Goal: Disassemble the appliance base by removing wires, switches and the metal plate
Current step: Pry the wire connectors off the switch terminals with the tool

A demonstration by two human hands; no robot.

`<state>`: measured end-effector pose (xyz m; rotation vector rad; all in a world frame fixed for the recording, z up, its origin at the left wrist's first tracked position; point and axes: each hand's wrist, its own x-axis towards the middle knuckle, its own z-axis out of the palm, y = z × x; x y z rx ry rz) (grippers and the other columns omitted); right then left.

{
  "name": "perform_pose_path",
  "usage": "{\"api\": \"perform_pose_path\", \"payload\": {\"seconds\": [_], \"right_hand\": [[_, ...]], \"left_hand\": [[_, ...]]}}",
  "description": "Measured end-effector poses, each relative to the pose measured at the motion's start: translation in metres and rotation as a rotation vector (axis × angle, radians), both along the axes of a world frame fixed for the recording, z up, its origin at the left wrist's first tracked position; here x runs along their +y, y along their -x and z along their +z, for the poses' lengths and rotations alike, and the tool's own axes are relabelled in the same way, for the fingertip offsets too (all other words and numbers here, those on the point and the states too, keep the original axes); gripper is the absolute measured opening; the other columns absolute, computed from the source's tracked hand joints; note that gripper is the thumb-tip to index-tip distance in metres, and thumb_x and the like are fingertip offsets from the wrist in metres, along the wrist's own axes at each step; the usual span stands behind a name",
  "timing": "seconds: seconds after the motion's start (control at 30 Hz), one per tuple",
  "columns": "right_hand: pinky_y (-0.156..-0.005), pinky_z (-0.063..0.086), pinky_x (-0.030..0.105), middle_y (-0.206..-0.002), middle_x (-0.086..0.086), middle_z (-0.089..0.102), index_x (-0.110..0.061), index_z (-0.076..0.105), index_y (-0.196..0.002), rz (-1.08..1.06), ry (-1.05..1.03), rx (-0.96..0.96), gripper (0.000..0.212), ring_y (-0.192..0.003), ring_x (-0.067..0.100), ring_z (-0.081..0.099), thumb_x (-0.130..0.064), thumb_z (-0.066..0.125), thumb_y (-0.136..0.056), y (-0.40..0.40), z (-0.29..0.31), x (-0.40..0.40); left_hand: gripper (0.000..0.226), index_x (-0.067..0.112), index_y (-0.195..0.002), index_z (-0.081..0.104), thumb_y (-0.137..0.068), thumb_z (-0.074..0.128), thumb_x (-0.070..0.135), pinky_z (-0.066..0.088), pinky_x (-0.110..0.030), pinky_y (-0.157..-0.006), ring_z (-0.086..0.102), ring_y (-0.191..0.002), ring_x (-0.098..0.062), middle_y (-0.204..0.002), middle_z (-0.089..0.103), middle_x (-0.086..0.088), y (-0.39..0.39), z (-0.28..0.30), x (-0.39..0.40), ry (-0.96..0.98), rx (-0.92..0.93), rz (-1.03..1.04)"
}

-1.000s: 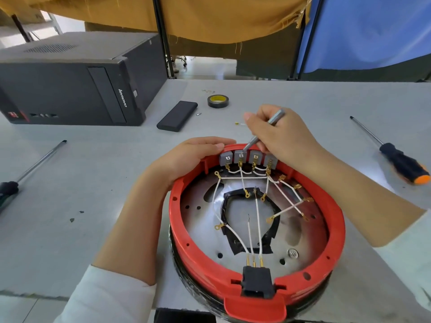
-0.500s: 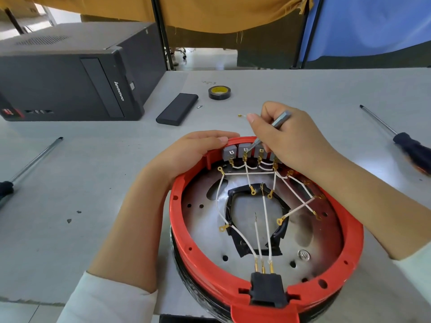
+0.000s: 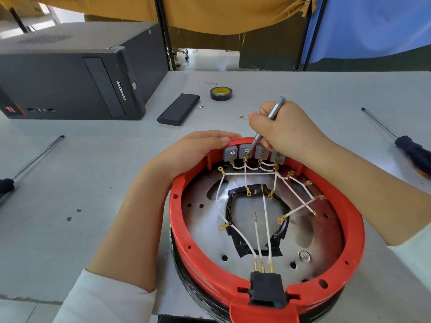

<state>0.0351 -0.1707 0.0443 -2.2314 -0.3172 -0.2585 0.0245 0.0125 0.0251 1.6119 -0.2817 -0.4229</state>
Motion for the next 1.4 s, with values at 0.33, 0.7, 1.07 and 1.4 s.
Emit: {"api": "perform_pose_path", "payload": {"seconds": [0.33, 0.7, 1.07, 1.4], "right_hand": [[-0.052, 0.044, 0.024, -0.046, 0.003, 0.049, -0.012, 0.045, -0.059, -0.058, -0.097, -0.141, 0.049, -0.040, 0.007, 0.046, -0.049, 0.058, -0.087, 0.017, -0.002, -0.006], [-0.043, 0.038, 0.013, -0.047, 0.002, 0.051, -0.011, 0.046, -0.062, -0.061, -0.025, -0.114, 0.035, -0.039, -0.001, 0.050, -0.029, 0.061, -0.088, 0.010, -0.008, -0.004], [-0.042, 0.038, 0.018, -0.044, 0.002, 0.050, -0.008, 0.050, -0.061, -0.046, -0.010, 0.015, 0.035, -0.035, 0.008, 0.041, -0.029, 0.058, -0.089, 0.001, -0.005, -0.003], [-0.055, 0.047, 0.040, -0.053, 0.010, 0.050, -0.002, 0.048, -0.066, 0.160, 0.047, -0.355, 0.053, -0.052, 0.016, 0.055, -0.043, 0.036, -0.099, 0.014, 0.012, 0.003]], "left_hand": [[0.028, 0.014, -0.117, 0.065, -0.096, 0.046, 0.012, 0.053, -0.018, -0.076, 0.067, -0.101, -0.017, -0.110, 0.071, -0.006, -0.002, -0.004, 0.002, 0.043, 0.045, -0.009], [0.029, 0.012, -0.118, 0.064, -0.096, 0.045, 0.010, 0.051, -0.012, -0.072, 0.068, -0.098, -0.012, -0.108, 0.071, -0.004, -0.002, -0.003, 0.002, 0.032, 0.014, -0.006], [0.028, 0.011, -0.117, 0.064, -0.096, 0.045, 0.009, 0.050, -0.011, -0.071, 0.069, -0.094, -0.009, -0.103, 0.073, 0.000, -0.001, -0.002, 0.001, 0.027, 0.009, 0.002], [0.028, 0.013, -0.114, 0.067, -0.096, 0.045, 0.011, 0.055, -0.022, -0.074, 0.069, -0.098, -0.022, -0.106, 0.071, -0.010, -0.001, -0.005, 0.000, 0.076, 0.058, -0.031]]}}
